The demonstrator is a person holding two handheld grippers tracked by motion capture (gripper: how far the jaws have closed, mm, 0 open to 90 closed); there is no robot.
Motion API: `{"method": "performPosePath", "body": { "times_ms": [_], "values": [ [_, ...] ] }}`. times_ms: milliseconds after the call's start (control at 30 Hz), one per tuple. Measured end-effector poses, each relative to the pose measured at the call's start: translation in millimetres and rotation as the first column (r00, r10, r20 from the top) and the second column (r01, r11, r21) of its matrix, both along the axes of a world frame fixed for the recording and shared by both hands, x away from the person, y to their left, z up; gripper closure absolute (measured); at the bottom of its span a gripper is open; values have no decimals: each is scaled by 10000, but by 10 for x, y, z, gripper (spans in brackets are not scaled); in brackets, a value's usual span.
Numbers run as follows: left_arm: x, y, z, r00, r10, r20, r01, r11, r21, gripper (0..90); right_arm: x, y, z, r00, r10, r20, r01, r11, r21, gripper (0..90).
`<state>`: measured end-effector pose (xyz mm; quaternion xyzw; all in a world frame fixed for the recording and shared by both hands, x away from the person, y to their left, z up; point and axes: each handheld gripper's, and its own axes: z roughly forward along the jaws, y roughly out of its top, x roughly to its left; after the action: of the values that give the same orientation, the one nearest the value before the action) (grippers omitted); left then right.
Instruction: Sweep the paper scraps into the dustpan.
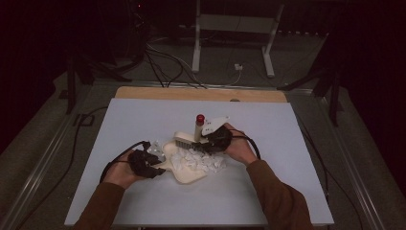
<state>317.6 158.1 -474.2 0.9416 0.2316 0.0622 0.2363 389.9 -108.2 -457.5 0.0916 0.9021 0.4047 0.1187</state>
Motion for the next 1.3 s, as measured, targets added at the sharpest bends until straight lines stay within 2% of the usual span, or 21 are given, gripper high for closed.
{"method": "performPosePath", "body": {
  "times_ms": [100,200,300,400,467,500,700,800,867,967,1000,1167,1300],
  "values": [
    [-4,-2,1,10000,1,24,-1,10000,7,664,21,-21,41,9984,-553,137,548,9979,352,671],
    [-5,-4,-1,10000,-21,26,21,10000,22,664,46,-58,88,9897,-1414,210,1404,9891,444,671],
    [-8,-9,-5,10000,-24,2,24,10000,0,664,56,-108,124,9761,-2141,363,2133,9767,247,671],
    [-6,-9,-6,10000,-31,-11,31,10000,10,664,40,-166,161,9536,-2945,627,2946,9556,79,671],
    [-6,-9,-5,10000,-40,-18,40,10000,25,664,15,-194,187,9330,-3546,616,3562,9342,-177,671],
    [-8,-10,-5,10000,-53,-33,53,10000,25,664,-9,-202,196,9195,-3863,727,3893,9205,-328,671],
    [-10,-10,-5,9999,-108,-14,108,9999,111,664,-119,-278,177,8371,-5451,457,5468,8318,-949,671],
    [-13,-10,-5,9999,-133,-60,134,9998,127,664,-149,-336,139,8101,-5841,499,5856,8021,-1173,671],
    [-16,-9,-4,9999,-143,-74,144,9998,132,664,-164,-382,122,7959,-6040,415,6040,7874,-1233,671],
    [-20,-8,-1,9998,-191,-83,193,9996,193,664,-191,-451,123,7593,-6503,236,6480,7523,-1189,671],
    [-21,-9,-1,9998,-191,-80,193,9996,209,664,-205,-465,126,7510,-6598,260,6574,7434,-1235,670],
    [-32,-14,0,9998,-191,-112,194,9996,222,664,-266,-514,113,7264,-6844,622,6850,7137,-1462,670],
    [-36,-18,-1,9998,-170,-121,173,9996,222,665,-264,-551,69,7037,-7071,693,7073,6880,-1624,670]
  ]
}}
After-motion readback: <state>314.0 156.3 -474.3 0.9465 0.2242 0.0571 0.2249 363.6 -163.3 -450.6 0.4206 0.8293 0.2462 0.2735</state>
